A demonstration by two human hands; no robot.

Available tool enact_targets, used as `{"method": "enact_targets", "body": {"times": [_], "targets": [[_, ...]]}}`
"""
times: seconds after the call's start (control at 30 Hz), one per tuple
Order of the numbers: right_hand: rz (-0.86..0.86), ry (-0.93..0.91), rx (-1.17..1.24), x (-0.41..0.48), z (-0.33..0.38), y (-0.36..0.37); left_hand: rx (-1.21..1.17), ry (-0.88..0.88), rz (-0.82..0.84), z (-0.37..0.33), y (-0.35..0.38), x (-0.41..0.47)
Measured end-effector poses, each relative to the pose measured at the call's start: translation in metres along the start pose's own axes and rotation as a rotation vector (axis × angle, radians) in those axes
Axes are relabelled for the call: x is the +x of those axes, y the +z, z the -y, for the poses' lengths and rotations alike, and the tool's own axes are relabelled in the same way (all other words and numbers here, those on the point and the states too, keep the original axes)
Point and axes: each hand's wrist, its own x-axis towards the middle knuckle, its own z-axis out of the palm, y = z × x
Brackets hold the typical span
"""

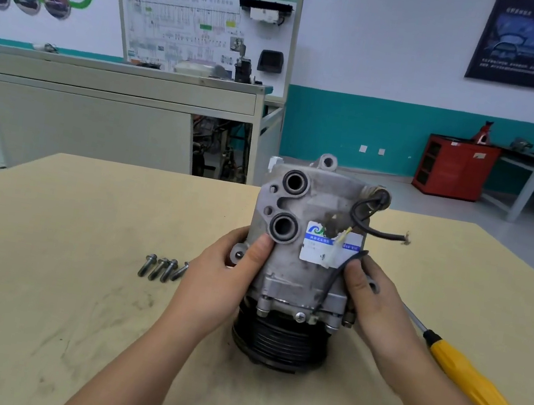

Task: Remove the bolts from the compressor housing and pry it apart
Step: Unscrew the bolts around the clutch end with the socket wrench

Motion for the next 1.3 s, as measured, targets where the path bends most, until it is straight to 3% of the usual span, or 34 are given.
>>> {"method": "enact_targets", "body": {"times": [0.27,0.53,0.83,1.3], "targets": [[-0.036,0.100,-0.063,-0.005,0.010,0.002,0.131,-0.036,0.013,-0.010,-0.002,-0.008],[0.017,0.202,-0.107,-0.008,0.016,0.002,0.043,-0.108,0.118,-0.013,-0.007,-0.012],[0.033,0.217,-0.065,-0.012,0.016,0.007,0.056,-0.166,0.119,-0.012,-0.010,-0.011],[0.037,0.333,-0.026,-0.014,0.013,0.010,0.022,-0.421,0.101,-0.009,-0.013,-0.009]]}}
